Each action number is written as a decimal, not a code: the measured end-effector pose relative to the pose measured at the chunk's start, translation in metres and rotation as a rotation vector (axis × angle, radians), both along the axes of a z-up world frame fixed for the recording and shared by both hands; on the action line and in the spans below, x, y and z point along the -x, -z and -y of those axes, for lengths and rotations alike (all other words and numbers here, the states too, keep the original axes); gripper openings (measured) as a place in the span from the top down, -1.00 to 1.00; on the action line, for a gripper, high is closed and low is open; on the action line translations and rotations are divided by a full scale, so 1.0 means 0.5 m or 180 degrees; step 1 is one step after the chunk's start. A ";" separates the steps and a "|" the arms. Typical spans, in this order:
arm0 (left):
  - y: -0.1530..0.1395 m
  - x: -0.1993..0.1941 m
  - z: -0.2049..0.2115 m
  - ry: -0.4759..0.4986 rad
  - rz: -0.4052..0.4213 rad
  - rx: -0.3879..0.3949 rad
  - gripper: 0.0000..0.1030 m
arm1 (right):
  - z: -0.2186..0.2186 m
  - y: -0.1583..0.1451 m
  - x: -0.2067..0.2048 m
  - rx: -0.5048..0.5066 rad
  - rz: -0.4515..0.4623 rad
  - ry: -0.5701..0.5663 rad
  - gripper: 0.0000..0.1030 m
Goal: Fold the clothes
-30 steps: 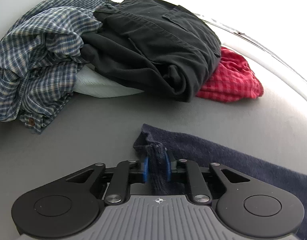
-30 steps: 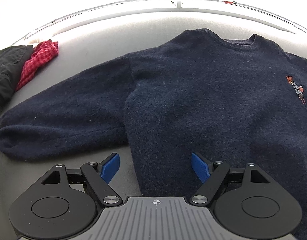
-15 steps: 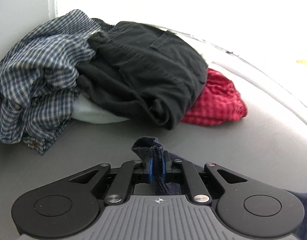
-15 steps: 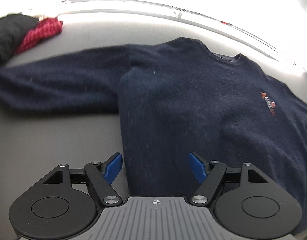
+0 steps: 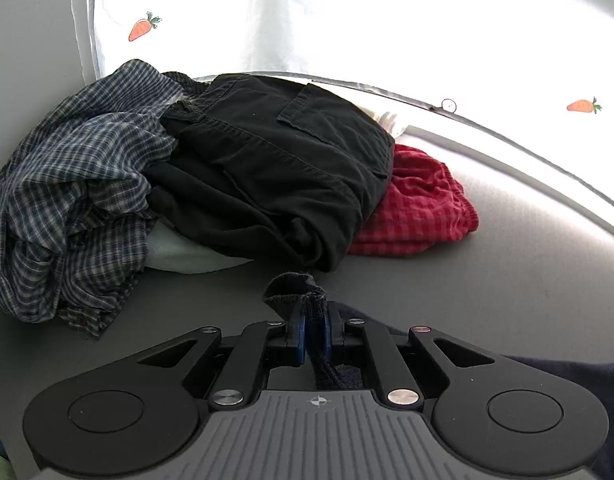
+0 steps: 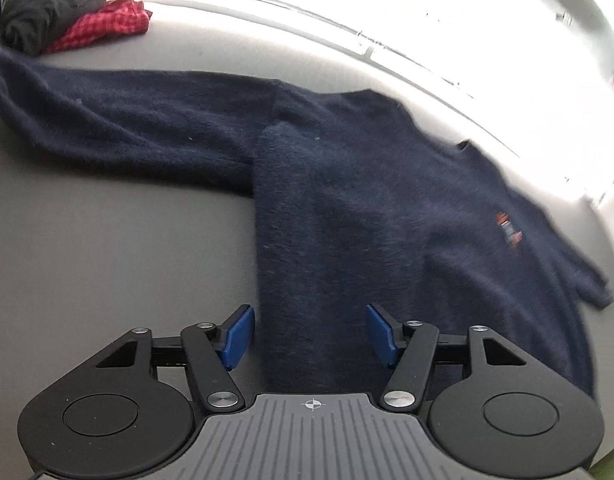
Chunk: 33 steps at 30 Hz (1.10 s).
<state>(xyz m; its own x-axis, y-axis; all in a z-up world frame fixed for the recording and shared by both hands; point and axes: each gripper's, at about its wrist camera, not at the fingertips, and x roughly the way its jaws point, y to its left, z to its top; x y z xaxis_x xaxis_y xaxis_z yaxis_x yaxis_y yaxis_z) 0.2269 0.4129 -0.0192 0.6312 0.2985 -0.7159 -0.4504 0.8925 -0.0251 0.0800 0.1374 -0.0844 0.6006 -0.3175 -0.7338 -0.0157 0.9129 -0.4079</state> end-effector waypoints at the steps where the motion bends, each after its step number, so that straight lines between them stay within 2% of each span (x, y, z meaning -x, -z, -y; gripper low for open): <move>1: 0.000 0.001 0.003 0.0040 -0.0005 -0.0053 0.81 | -0.004 0.007 0.007 0.0107 0.0053 -0.0065 -0.30; 3: 0.002 0.005 0.011 0.0093 -0.0001 -0.0172 0.81 | -0.015 0.017 0.016 0.0270 0.0117 -0.0189 -0.22; 5: 0.002 0.005 0.014 0.0128 -0.0002 -0.0200 0.81 | -0.030 0.020 0.021 0.0399 0.0126 -0.0272 0.04; 9: -0.002 -0.003 0.015 0.0162 -0.0021 -0.0121 0.81 | -0.038 0.015 0.007 0.0334 0.0051 -0.0148 0.37; 10: -0.007 -0.006 0.014 0.0176 -0.0007 -0.0097 0.81 | -0.039 0.014 0.003 0.0312 0.0035 -0.0111 0.64; 11: -0.011 -0.008 0.013 0.0188 0.0016 -0.0084 0.81 | -0.039 0.014 0.001 0.0296 0.0022 -0.0090 0.76; 15: -0.037 -0.024 0.018 0.0266 0.0105 -0.0049 0.81 | -0.042 0.010 -0.002 0.0220 -0.0020 -0.0048 0.84; 19: -0.067 -0.044 0.034 0.0393 0.0201 0.0116 0.81 | -0.022 -0.014 -0.006 -0.0141 -0.0059 0.0140 0.86; 22: -0.089 -0.058 0.059 0.0554 0.0278 0.0135 0.81 | 0.008 -0.037 -0.007 -0.0329 0.0036 0.0407 0.86; 27: -0.145 -0.075 0.140 0.0823 0.0460 0.0020 0.81 | 0.060 -0.054 -0.008 -0.0469 0.0081 0.0601 0.86; 33: -0.209 -0.064 0.233 0.0980 0.0675 0.0119 0.81 | 0.119 -0.073 -0.006 -0.0696 0.0136 0.0667 0.86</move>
